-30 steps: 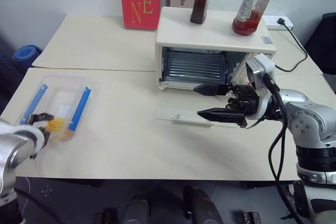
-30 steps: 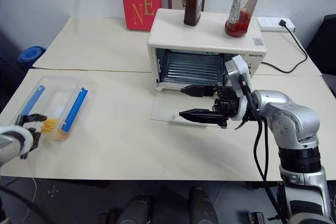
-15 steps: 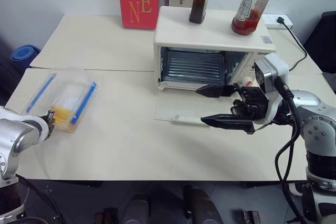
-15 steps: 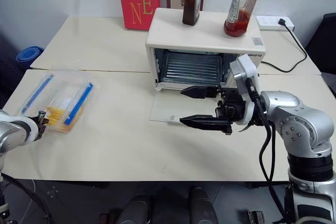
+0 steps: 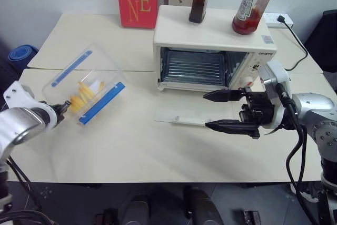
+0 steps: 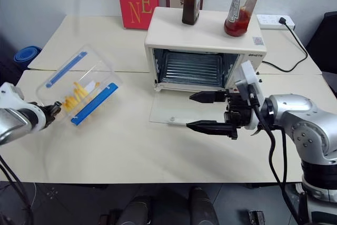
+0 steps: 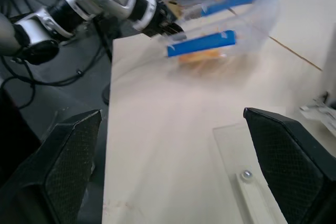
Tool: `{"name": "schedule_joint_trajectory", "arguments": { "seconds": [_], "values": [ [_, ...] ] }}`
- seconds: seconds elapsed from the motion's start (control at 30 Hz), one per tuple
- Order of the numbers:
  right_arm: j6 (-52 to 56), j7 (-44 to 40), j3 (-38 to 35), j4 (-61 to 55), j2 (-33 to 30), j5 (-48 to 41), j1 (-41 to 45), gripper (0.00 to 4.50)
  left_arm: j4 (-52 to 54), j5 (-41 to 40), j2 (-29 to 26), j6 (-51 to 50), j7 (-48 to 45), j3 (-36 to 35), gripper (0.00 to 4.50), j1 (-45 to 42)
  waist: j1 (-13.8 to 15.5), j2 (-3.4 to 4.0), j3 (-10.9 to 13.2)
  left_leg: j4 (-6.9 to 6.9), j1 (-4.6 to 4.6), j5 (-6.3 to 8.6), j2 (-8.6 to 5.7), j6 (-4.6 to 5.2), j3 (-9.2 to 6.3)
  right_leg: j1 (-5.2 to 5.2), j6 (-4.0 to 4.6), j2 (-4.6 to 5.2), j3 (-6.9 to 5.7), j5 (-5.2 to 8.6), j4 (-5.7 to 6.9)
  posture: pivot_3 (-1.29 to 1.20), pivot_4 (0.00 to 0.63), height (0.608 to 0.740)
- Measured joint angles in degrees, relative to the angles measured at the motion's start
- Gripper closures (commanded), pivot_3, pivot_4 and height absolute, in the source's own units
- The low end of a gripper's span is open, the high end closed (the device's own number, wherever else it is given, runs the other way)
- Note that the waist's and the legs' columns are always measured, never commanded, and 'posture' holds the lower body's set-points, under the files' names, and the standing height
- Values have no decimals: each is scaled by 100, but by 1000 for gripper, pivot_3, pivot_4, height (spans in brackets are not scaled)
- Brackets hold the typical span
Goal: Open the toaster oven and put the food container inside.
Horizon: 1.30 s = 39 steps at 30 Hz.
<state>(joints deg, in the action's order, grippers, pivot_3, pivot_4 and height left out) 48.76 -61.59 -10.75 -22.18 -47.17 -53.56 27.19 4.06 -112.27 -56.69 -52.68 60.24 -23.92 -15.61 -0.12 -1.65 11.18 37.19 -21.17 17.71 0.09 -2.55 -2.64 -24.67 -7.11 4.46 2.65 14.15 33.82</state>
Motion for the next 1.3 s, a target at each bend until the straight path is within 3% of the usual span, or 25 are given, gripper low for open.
{"name": "schedule_joint_trajectory", "arguments": {
  "seconds": [0.17, 0.3, 0.47, 0.63, 0.9, 1.13, 1.3],
  "values": [
    [8, 213, -448, -19, -169, -101, -379, 0, -55, 7, -766, -1191, -1039, 641, 4403, -324, -2, 0, 1, -4, 1, 0, 1, 1, -1, 0, 3, -2, -1, 2, 0, 0, 150, 740],
    [-33, 428, -686, -188, -233, -44, -735, 0, -30, 124, -1010, -1837, -1961, 1610, 4403, -1444, 29, 3, 4, -2, -1, -4, -2, 4, -5, 2, 10, -3, -3, 6, 1, 0, 150, 740],
    [-7, 753, -1158, -614, -341, -141, -1259, 0, -156, 548, -364, -2362, -2772, 2748, 4403, -2543, 30, 3, 4, 0, -5, -6, -8, 6, -3, 1, -2, 1, 2, 0, 2, 0, 150, 740],
    [109, 1145, -1880, -1088, -417, -445, -1854, 0, -564, 1280, 465, -2739, -3302, 3387, 4403, -3538, 10, 0, 6, 1, -6, -8, -7, 8, -4, 1, -6, -1, 3, -2, 2, 0, 150, 740],
    [105, 1753, -2559, -1686, -208, -754, -2903, 0, -1759, 2647, 1824, -3004, -3647, 3545, 4403, -4606, 30, -4, 8, 9, -6, -17, -18, 15, -6, 8, -19, 0, 10, -9, 1, 0, 150, 740],
    [-286, 2149, -2503, -1825, 79, -637, -3120, 0, -2534, 3929, 2809, -3108, -3814, 3188, 4403, -5143, -2, -4, 8, 5, -3, -21, -19, 13, -2, 4, -29, -1, 18, -14, 4, 0, 150, 740],
    [-511, 2271, -2220, -1824, 147, -488, -3122, 0, -2637, 4546, 3280, -3174, -3821, 2635, 2839, -5142, 0, -4, 8, 6, -5, -23, -19, 11, -2, 4, -33, 0, 20, -16, 3, 0, 150, 740]
  ]
}}
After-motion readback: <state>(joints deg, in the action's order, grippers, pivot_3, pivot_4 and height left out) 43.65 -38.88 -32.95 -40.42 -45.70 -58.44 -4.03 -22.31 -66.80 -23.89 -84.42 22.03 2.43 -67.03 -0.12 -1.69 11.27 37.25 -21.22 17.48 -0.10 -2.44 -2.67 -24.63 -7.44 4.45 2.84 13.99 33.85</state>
